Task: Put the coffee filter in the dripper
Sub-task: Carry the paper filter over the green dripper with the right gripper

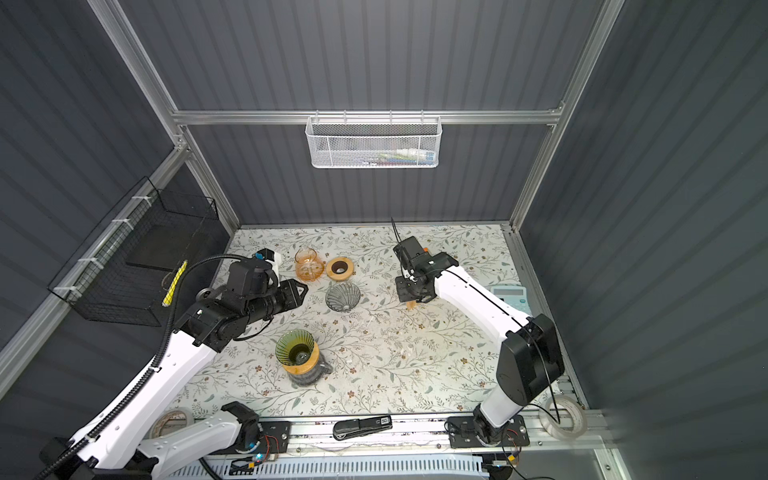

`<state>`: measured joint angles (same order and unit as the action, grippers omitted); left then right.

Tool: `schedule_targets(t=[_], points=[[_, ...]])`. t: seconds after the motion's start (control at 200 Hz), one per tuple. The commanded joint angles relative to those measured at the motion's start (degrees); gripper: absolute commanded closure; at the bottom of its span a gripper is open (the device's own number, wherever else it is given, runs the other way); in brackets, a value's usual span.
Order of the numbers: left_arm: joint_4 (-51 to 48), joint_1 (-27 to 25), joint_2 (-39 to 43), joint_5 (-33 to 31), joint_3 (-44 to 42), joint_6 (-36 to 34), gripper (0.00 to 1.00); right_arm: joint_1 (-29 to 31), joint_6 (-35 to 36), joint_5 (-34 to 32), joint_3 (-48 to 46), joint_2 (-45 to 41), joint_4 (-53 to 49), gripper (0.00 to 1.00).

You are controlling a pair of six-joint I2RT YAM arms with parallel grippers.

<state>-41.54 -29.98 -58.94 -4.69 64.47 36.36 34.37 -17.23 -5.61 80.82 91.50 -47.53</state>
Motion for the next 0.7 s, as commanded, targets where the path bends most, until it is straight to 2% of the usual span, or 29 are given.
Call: schedule_targets(t=[0.0,0.315,0.405,0.69], points=[[-7.19,-0.26,2.19,-1.52,2.94,-0.69,0.62,3.45,1.50,2.50,4.95,-2.47,-3.45,1.00],[-26.15,-0.26,6.32,-5.79,6.78,0.78,0.62,15.28,3.82,7.80,19.70,-0.18,-10.05,1.00],[-30.86,-0.25,7.54,-6.99,8.28,2.13,0.62,18.60,4.64,10.96,23.92,1.55,-12.24,1.00],[-44.18,-0.21,10.48,-10.26,14.63,5.69,0.63,28.28,6.90,14.29,31.95,8.93,-17.44,1.00]])
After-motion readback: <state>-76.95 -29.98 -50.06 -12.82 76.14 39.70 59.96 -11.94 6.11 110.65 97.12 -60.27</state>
